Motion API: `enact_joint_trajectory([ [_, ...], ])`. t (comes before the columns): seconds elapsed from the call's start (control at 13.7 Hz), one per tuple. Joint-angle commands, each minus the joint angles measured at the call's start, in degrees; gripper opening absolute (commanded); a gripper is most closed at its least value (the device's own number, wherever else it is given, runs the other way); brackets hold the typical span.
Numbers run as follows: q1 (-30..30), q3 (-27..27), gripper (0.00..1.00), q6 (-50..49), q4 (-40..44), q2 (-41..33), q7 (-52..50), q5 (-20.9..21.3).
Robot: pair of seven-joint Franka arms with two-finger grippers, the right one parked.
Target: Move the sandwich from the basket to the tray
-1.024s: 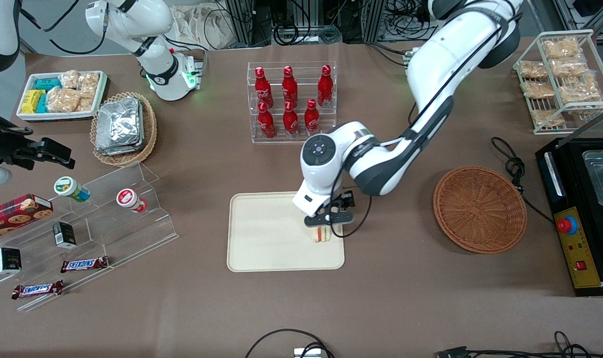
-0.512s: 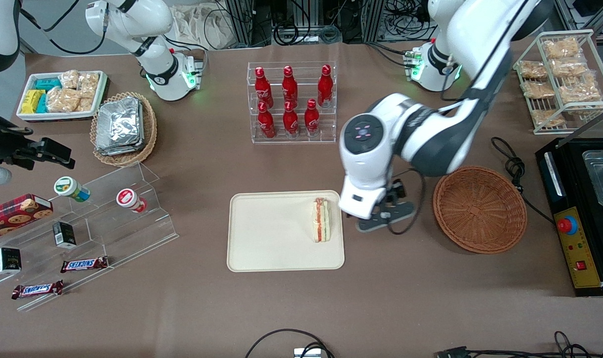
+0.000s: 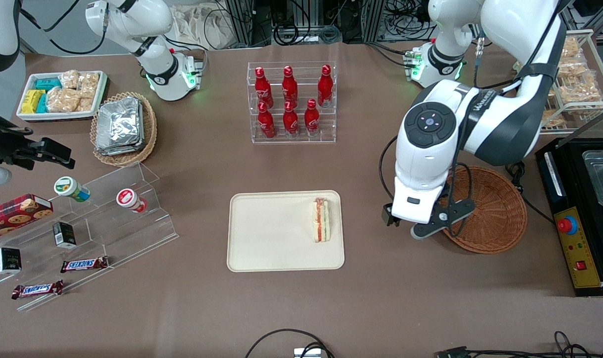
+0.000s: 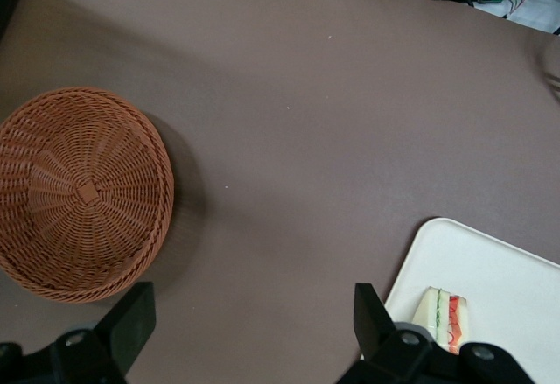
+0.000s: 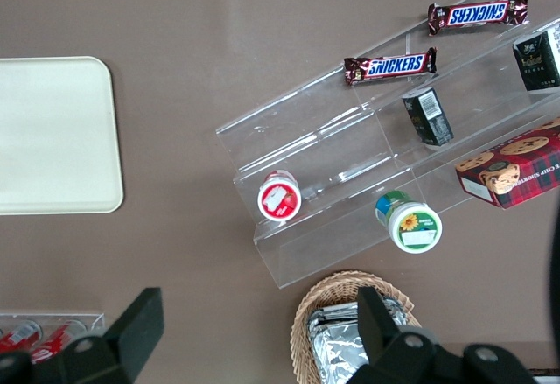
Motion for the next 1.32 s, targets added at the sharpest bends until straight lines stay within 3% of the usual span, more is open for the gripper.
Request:
enact_joint_trajectory([
  [0.0,2.7,-0.3,1.0,-0.7,-1.4,-2.2,0.9,-2.1],
  [0.51,5.2,1.1,1.0,-1.2,-1.9,-5.3,8.9,-6.4],
  [0.73,2.7,10.3,1.0,-0.4,-5.5,-10.8,16.2,-15.8],
  [1.24,1.2,23.5,1.0,1.4,-20.9,-27.1,40.1,-25.6],
])
